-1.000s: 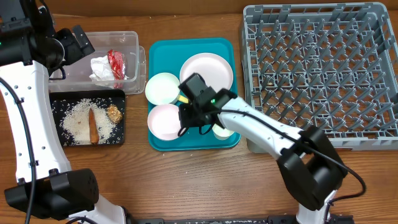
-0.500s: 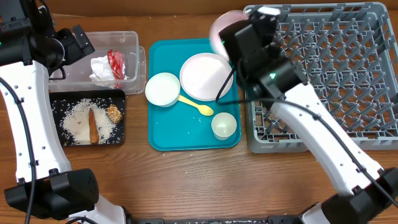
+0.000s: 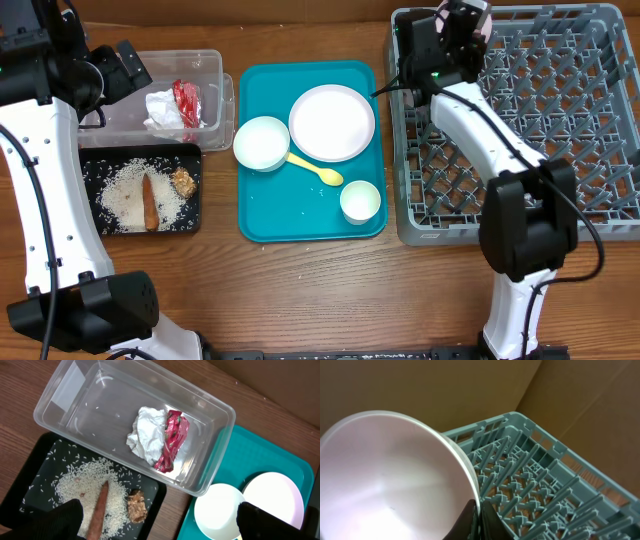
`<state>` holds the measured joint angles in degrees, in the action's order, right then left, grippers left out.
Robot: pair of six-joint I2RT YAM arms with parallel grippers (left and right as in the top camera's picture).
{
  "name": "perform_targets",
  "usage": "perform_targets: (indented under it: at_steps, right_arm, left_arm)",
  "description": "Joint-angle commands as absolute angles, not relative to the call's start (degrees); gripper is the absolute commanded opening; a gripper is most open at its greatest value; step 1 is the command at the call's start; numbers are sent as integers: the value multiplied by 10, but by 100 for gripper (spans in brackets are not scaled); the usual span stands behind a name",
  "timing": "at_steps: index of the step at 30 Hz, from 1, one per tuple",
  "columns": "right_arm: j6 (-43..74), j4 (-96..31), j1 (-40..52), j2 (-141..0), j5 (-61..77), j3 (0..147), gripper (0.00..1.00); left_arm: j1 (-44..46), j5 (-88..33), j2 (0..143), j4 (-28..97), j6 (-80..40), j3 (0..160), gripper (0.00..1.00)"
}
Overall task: Sort waste into correct bins and load items into the dishwasher
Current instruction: 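Carry the pink bowl with the right gripper and place it in the rack, then move the right gripper back and grasp the white bowl's rim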
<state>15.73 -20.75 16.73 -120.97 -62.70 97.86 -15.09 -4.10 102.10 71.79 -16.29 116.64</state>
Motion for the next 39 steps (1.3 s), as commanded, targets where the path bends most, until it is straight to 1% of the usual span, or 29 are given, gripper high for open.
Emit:
perform_targets:
  at_steps: [1, 13, 26, 30, 32, 35, 38, 39]
  right_arm:
    - [104, -208, 178, -1235, -669, 982, 4]
    - [137, -306, 192, -1237, -650, 982, 4]
    - [137, -351, 198, -1237, -660, 982, 5]
    - [135, -383, 218, -1237, -660, 982, 15]
    - [135, -385, 231, -1237, -660, 982, 28]
    - [135, -387, 255, -1235, -660, 982, 35]
    - [135, -387, 283, -1235, -659, 982, 50]
    - [135, -387, 286, -1235, -659, 982, 53]
  left_arm:
    - [-149, -45, 1016, 718, -154, 1175, 100]
    - [-149, -45, 1016, 718, -154, 1175, 100]
    - [-149, -45, 1016, 718, -154, 1175, 100]
    - [-149, -45, 1016, 718, -154, 1175, 100]
    - [-149, -45, 1016, 718, -154, 1175, 100]
    - [-149, -45, 1016, 718, -154, 1175, 100]
    - [-149, -45, 1016, 718, -154, 1175, 100]
    - [-149, -45, 1016, 718, -154, 1175, 100]
